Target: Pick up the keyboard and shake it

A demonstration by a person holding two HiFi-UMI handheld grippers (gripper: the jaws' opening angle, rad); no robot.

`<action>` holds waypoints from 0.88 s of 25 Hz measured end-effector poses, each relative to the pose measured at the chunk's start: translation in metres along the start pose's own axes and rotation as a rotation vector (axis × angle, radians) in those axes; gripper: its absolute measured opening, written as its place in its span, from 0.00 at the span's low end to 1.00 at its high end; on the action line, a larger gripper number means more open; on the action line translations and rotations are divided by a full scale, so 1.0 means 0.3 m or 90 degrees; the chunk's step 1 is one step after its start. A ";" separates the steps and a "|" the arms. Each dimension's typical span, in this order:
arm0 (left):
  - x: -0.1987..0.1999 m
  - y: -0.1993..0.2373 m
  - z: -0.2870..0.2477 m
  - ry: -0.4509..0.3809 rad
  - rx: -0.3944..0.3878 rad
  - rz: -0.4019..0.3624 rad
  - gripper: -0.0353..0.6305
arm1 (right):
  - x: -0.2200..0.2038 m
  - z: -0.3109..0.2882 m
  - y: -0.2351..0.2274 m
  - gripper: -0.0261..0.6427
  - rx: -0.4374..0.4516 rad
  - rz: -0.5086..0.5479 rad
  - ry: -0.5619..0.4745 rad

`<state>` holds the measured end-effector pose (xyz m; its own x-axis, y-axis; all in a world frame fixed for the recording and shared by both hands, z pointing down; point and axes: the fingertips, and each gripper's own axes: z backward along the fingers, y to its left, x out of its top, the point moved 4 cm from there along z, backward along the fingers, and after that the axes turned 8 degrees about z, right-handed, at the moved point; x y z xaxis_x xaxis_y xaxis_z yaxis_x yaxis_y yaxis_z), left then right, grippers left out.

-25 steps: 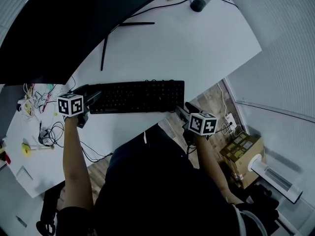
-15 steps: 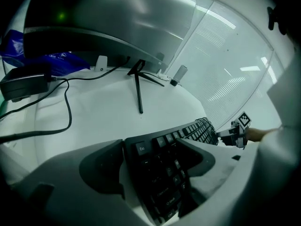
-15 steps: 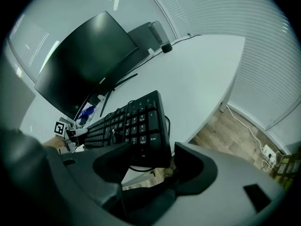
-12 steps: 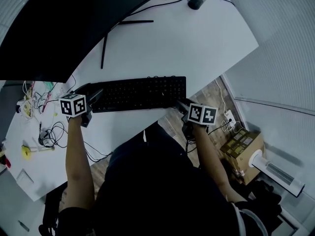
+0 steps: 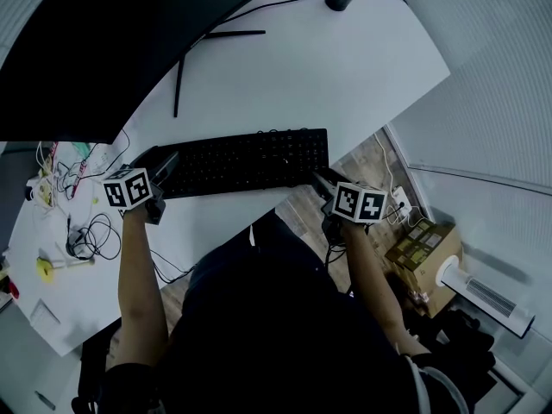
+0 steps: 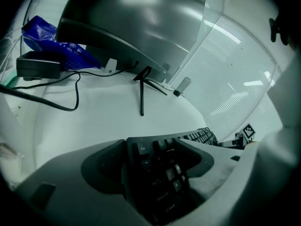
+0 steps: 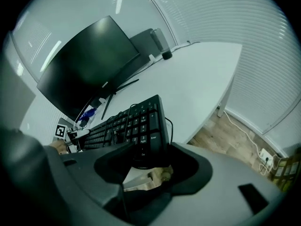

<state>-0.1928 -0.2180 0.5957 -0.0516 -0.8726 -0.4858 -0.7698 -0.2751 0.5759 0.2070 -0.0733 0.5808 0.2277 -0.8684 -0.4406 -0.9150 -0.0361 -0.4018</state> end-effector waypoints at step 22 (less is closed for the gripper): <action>-0.006 -0.067 0.065 -0.146 -0.151 0.199 0.57 | 0.469 0.439 0.353 0.35 -0.106 0.386 -0.296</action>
<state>-0.1896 -0.2030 0.5720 -0.4185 -0.8234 -0.3831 -0.5291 -0.1218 0.8398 0.1860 -0.1342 0.3705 -0.2453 -0.4646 -0.8509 -0.9538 0.2727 0.1261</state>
